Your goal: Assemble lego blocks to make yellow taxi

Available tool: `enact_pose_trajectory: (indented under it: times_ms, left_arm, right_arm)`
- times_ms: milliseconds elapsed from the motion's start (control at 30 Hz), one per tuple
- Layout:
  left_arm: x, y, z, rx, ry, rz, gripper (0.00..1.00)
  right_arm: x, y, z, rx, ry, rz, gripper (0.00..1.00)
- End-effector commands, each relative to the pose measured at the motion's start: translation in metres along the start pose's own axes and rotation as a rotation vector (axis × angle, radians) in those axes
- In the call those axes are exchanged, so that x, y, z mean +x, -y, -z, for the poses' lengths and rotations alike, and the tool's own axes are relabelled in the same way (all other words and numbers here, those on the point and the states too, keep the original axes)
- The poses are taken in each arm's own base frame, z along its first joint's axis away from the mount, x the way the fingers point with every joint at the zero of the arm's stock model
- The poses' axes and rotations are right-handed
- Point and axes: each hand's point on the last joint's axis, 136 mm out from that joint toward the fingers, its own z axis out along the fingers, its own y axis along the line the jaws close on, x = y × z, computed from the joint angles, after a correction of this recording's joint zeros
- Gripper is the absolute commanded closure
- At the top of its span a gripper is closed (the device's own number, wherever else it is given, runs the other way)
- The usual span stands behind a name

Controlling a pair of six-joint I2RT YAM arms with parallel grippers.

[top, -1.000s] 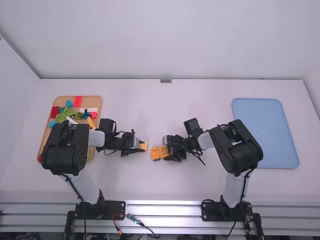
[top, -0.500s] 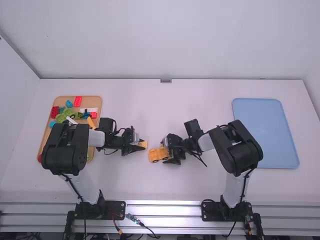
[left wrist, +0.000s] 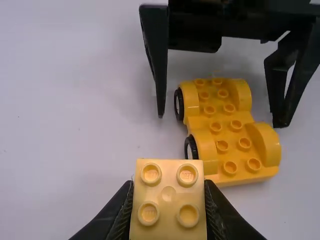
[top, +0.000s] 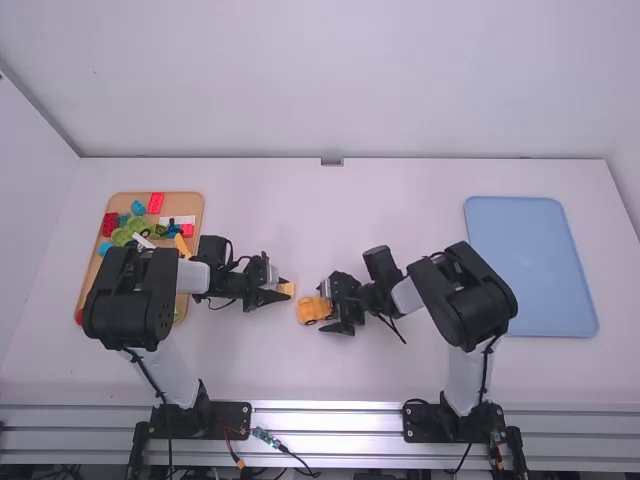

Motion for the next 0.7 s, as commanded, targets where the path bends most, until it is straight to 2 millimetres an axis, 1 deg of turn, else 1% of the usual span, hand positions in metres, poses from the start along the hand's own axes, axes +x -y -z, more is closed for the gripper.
enact_pose_trajectory:
  times_ms: [0, 67, 133, 267, 433, 467, 500, 600, 667]
  left_arm:
    - [-0.001, 0.007, -0.002, 0.021, 0.025, 0.024, 0.98]
    - [-0.001, 0.007, -0.002, 0.021, 0.025, 0.024, 0.98]
    - [-0.001, 0.007, -0.002, 0.020, 0.026, 0.025, 0.98]
    - [-0.002, 0.005, -0.002, 0.020, 0.026, 0.022, 0.98]
    - [-0.008, 0.001, -0.001, 0.022, 0.048, 0.012, 0.98]
    - [-0.009, 0.001, -0.001, 0.023, 0.054, 0.011, 0.98]
    - [-0.013, 0.000, -0.001, 0.026, 0.069, 0.008, 0.98]
    - [-0.016, -0.003, 0.000, 0.025, 0.079, 0.000, 0.98]
    - [-0.017, -0.006, 0.000, 0.022, 0.076, 0.028, 0.98]
  right_arm:
    - [0.009, 0.002, -0.006, -0.019, 0.004, -0.042, 0.04]
    - [0.011, 0.004, -0.006, -0.025, 0.015, -0.054, 0.10]
    - [0.011, 0.006, -0.003, -0.033, 0.045, -0.066, 0.23]
    - [0.008, 0.009, 0.005, -0.031, 0.087, -0.074, 0.33]
    - [0.010, 0.012, 0.010, -0.017, 0.087, -0.088, 0.41]
    - [0.011, 0.012, 0.010, -0.018, 0.087, -0.090, 0.41]
    - [0.012, 0.012, 0.010, -0.013, 0.079, -0.103, 0.44]
    - [0.020, 0.019, 0.009, 0.040, 0.034, -0.172, 0.45]
    - [0.023, 0.021, 0.010, 0.065, 0.024, -0.185, 0.45]
